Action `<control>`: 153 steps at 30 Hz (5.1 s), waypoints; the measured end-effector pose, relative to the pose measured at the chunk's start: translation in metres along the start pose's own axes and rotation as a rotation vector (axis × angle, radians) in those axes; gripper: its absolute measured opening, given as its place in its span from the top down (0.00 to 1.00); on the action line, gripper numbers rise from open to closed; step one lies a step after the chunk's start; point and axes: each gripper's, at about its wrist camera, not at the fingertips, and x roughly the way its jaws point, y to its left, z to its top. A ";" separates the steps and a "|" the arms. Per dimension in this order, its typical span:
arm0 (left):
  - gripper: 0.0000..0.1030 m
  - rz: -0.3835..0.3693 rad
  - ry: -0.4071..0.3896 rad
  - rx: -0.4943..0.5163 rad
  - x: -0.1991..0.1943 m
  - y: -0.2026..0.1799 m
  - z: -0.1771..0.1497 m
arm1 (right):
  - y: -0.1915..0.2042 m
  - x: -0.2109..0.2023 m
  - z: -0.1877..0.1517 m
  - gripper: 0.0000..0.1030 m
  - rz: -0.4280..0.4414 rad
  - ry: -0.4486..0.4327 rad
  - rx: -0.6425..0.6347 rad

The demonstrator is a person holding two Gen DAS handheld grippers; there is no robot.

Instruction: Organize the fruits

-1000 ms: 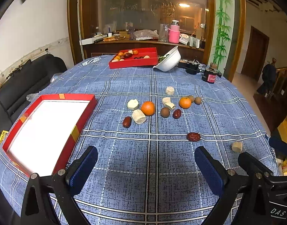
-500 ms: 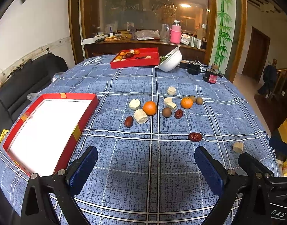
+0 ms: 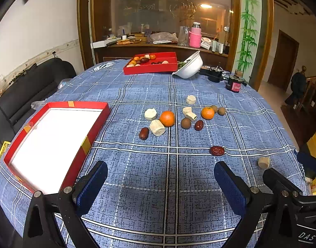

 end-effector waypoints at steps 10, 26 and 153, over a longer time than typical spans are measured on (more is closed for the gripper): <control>0.00 0.004 -0.001 0.000 0.000 0.001 0.000 | 0.002 0.001 0.001 0.00 0.004 0.000 -0.001; 0.00 0.008 0.003 -0.003 0.002 0.003 0.000 | 0.005 0.002 0.001 0.00 0.007 -0.001 -0.004; 0.34 0.342 0.106 -0.534 0.018 0.233 -0.021 | 0.291 0.105 0.073 0.58 0.493 0.118 -0.363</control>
